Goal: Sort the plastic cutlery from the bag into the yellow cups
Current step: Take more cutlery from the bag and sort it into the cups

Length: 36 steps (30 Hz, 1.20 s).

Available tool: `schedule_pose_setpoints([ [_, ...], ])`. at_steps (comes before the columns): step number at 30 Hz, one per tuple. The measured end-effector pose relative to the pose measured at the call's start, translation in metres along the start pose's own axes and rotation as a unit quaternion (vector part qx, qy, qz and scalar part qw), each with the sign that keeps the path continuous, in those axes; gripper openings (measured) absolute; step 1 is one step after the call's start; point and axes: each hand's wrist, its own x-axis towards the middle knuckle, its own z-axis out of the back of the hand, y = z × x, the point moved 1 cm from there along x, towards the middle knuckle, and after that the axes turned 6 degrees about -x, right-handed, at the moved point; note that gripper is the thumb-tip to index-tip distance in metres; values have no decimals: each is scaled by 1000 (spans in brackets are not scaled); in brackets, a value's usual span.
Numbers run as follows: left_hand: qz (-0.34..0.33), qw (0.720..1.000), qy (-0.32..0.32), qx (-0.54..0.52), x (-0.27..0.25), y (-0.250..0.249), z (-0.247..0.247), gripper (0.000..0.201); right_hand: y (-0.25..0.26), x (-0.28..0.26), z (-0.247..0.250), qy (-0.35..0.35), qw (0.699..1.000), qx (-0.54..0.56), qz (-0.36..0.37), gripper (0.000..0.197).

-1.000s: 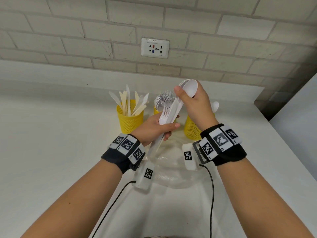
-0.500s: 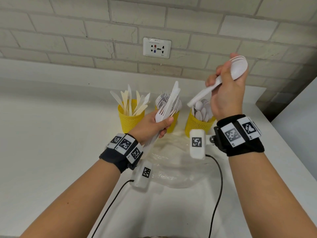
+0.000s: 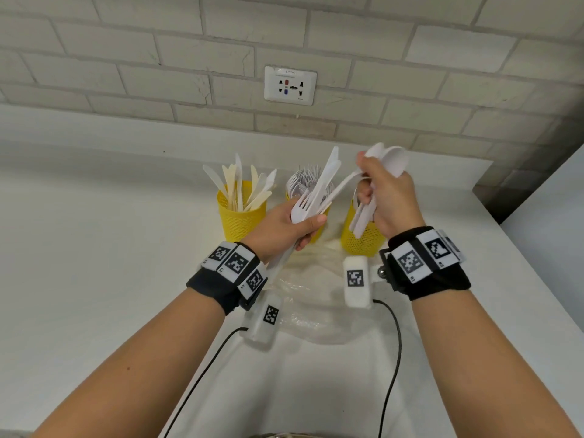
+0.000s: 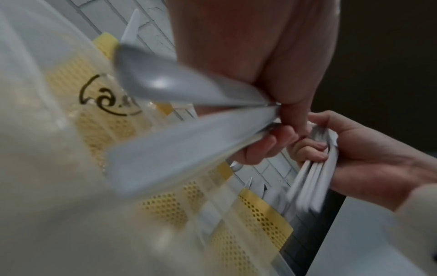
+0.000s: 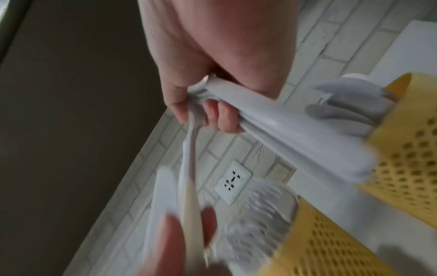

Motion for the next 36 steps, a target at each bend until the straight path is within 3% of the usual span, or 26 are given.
schedule_pose_setpoints([
  [4,14,999,-30,-7,1,6,4,14,24,19,26,-93,988,93,75,16],
  [9,-3,995,-96,-3,6,3,10,20,29,39,47,-145,975,24,166,21],
  [14,-13,993,-112,-30,10,-3,6,29,-5,52,45,-118,975,-69,173,17],
  [19,-10,995,-94,-42,9,-7,4,22,-49,55,49,-87,985,-116,95,21],
  [24,-2,995,-96,-23,9,-5,6,23,-46,49,48,-36,978,-135,157,52],
  [26,-5,995,-93,-23,9,-5,5,23,-48,49,48,-32,970,-167,176,45],
  [29,-4,996,-89,-26,10,-5,3,24,-55,48,47,-37,947,-256,191,15],
  [30,-3,996,-90,-26,10,-5,3,24,-57,48,48,-31,940,-279,193,14],
  [34,2,994,-105,-41,11,-3,4,24,-57,48,49,-24,938,-274,211,43],
  [36,5,993,-112,-49,11,-3,4,24,-54,47,48,-40,942,-243,227,37],
])
